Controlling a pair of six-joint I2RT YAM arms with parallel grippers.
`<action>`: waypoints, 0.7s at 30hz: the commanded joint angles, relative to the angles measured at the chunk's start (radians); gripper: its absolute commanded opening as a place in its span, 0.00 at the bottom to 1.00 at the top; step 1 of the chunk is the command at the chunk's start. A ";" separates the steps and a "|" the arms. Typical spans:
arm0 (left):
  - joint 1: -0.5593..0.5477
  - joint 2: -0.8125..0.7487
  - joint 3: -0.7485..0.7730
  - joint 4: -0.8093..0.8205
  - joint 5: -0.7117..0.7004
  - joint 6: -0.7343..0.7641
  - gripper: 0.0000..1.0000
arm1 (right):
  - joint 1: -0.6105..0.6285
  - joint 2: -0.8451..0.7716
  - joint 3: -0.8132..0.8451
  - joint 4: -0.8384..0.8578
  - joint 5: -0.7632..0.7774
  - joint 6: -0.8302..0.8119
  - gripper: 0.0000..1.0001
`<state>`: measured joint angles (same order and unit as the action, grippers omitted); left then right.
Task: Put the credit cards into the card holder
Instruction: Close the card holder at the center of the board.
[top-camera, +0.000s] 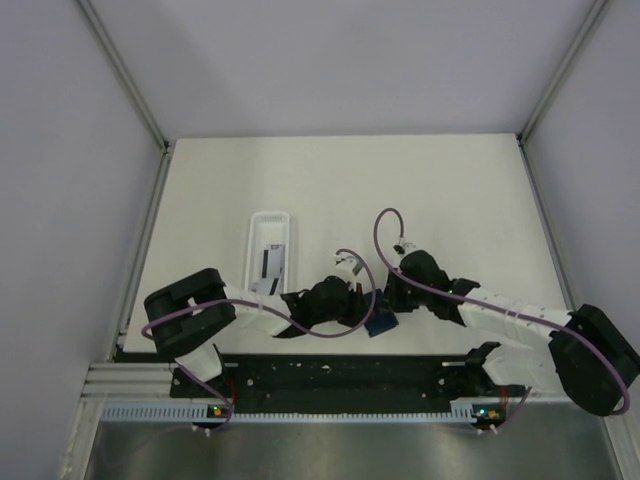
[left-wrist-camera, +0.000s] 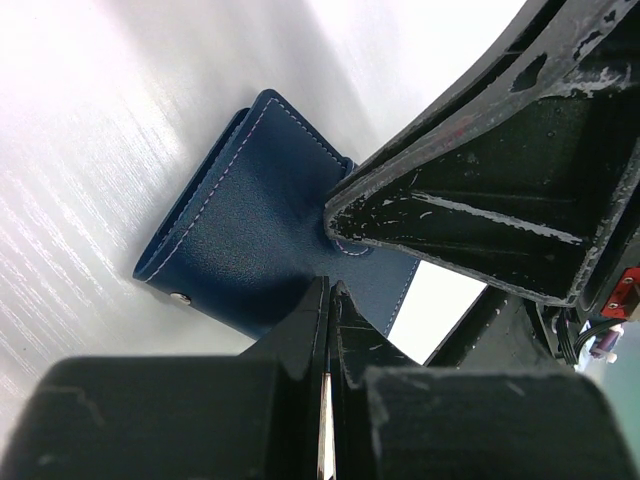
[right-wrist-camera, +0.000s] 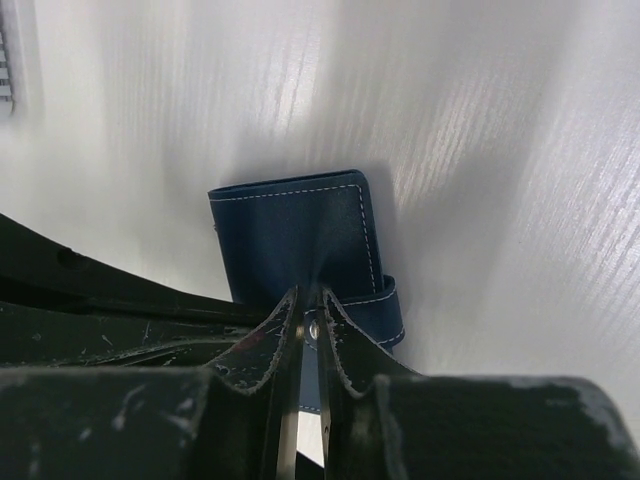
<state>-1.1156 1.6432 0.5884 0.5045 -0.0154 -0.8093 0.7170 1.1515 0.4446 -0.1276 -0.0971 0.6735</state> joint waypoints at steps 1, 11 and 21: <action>-0.004 0.007 -0.018 0.020 0.000 0.002 0.00 | -0.008 0.020 -0.012 0.048 -0.024 0.001 0.09; -0.003 0.001 -0.021 0.023 0.000 0.001 0.00 | -0.008 -0.220 -0.053 0.022 0.092 0.015 0.23; -0.003 0.003 -0.015 0.025 0.005 0.002 0.00 | -0.008 -0.294 -0.049 -0.103 0.119 0.001 0.20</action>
<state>-1.1156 1.6432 0.5812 0.5171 -0.0154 -0.8101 0.7166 0.8368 0.3801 -0.1902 0.0174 0.6823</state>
